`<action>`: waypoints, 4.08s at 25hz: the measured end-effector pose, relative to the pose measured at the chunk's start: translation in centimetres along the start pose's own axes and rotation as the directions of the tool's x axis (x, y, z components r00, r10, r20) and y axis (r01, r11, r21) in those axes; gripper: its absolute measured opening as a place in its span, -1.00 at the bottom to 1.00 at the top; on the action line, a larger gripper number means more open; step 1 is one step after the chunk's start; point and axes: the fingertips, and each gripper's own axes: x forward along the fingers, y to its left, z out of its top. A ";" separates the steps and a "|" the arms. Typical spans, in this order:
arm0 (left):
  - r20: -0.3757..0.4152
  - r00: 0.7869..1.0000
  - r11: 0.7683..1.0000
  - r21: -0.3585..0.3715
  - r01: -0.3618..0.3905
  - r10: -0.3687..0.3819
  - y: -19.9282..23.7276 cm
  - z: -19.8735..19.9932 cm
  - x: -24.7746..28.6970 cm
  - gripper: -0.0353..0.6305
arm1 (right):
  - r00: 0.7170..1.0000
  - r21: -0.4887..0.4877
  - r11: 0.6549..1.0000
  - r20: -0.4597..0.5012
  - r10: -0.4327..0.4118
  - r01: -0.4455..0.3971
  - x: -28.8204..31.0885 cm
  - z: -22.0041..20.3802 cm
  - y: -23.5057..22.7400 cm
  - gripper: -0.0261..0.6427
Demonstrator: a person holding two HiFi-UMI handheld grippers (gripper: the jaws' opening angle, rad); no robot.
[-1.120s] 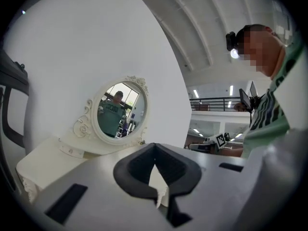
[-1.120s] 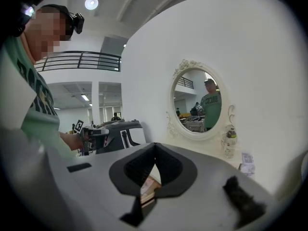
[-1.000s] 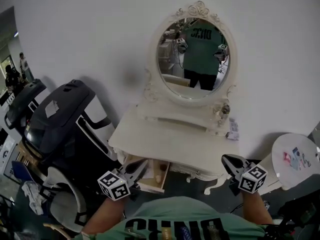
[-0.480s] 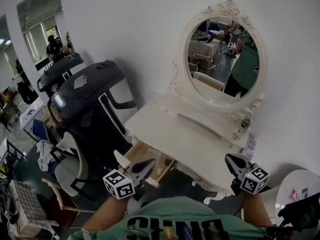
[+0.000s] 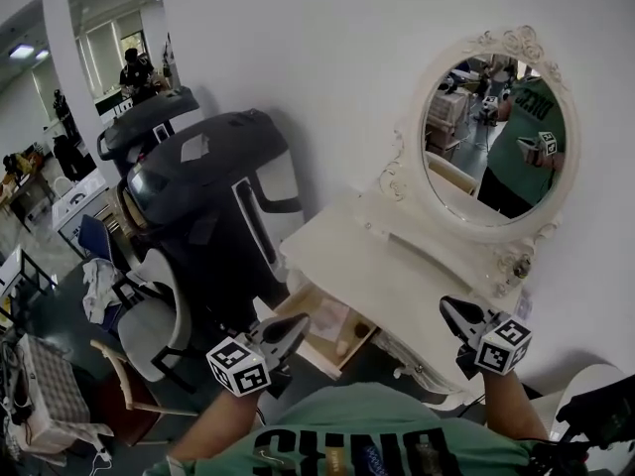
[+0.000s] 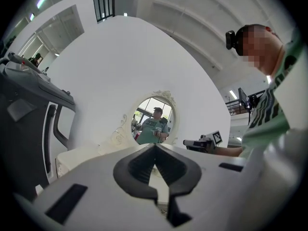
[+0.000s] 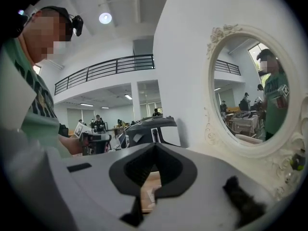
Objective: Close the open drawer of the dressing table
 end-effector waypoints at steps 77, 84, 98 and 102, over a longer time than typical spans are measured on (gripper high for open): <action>-0.732 0.518 0.896 0.384 -0.224 0.443 26.9 -39.0 -4.2 -0.50 | 0.822 0.099 0.842 -0.184 0.538 -0.530 27.6 -8.9 -1.6 -0.89; -0.733 0.524 0.900 0.385 -0.206 0.434 27.1 -39.0 -3.1 -0.50 | 0.830 0.091 0.849 -0.179 0.528 -0.521 27.2 -8.5 -1.9 -0.89; -0.737 0.530 0.905 0.384 -0.184 0.420 27.6 -38.8 -0.8 -0.50 | 0.845 0.097 0.862 -0.170 0.507 -0.498 26.4 -8.6 -3.4 -0.89; -0.736 0.533 0.906 0.383 -0.180 0.417 27.7 -38.8 -0.1 -0.51 | 0.849 0.099 0.865 -0.165 0.502 -0.492 26.2 -8.6 -3.8 -0.89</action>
